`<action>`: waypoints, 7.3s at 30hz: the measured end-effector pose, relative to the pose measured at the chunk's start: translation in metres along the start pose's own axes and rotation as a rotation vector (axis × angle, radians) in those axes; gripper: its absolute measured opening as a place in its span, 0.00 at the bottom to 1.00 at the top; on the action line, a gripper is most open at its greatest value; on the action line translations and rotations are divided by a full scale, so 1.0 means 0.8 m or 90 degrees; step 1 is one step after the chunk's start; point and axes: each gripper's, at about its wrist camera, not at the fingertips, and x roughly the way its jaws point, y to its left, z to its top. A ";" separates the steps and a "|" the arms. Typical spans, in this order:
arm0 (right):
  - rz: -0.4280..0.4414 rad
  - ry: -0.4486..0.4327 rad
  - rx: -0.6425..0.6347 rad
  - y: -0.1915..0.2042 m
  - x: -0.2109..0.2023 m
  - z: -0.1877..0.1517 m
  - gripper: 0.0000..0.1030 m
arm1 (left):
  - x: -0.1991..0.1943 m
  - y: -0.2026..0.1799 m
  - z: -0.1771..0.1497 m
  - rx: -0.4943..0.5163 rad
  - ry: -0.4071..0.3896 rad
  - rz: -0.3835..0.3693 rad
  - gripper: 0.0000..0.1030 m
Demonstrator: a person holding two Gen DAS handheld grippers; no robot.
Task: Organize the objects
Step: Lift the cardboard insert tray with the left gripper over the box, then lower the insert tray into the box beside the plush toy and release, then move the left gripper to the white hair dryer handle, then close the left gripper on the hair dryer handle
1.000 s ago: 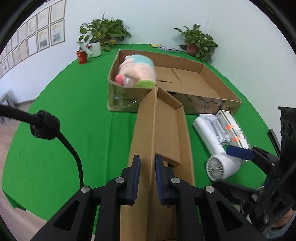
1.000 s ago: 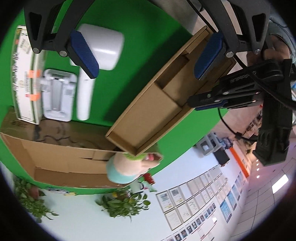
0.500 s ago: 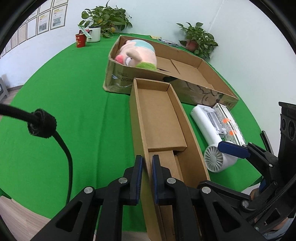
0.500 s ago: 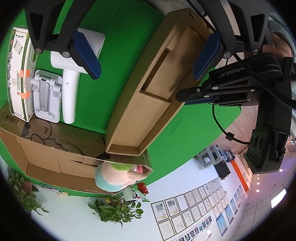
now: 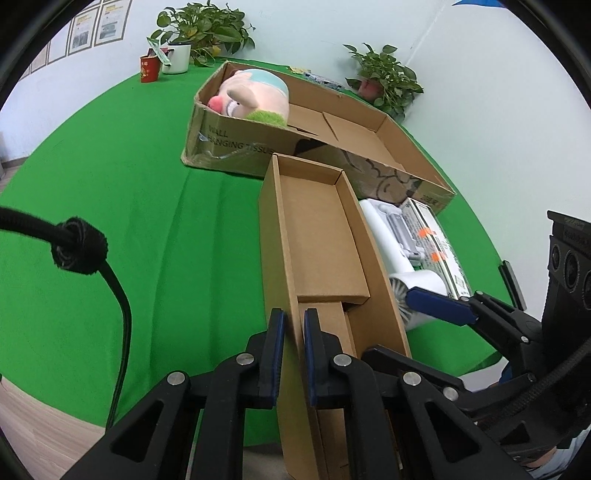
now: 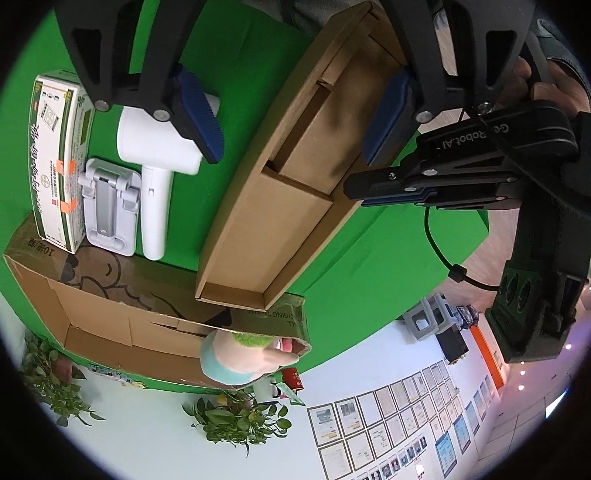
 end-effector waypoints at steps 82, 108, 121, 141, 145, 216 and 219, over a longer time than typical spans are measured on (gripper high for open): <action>-0.114 -0.119 0.117 -0.208 0.086 0.240 0.11 | 0.187 -0.069 0.424 0.144 -0.021 0.097 0.08; -0.048 -0.006 0.118 -0.217 0.159 0.228 0.17 | 0.220 -0.024 0.366 0.142 0.009 0.159 0.09; -0.184 -0.115 0.043 -0.190 0.066 0.200 0.80 | 0.130 -0.035 0.321 0.155 -0.098 0.163 0.57; -0.339 -0.168 0.075 -0.166 -0.054 0.060 0.83 | 0.006 -0.148 0.166 0.176 -0.279 0.147 1.00; -0.328 -0.178 0.081 -0.161 -0.069 0.043 0.83 | -0.002 -0.154 0.150 0.165 -0.275 0.138 1.00; -0.092 -0.036 0.049 -0.067 -0.015 -0.058 0.59 | 0.229 -0.088 0.140 -0.012 0.169 -0.176 0.35; -0.100 -0.037 0.048 -0.066 -0.012 -0.056 0.58 | 0.230 -0.086 0.143 -0.020 0.167 -0.175 0.34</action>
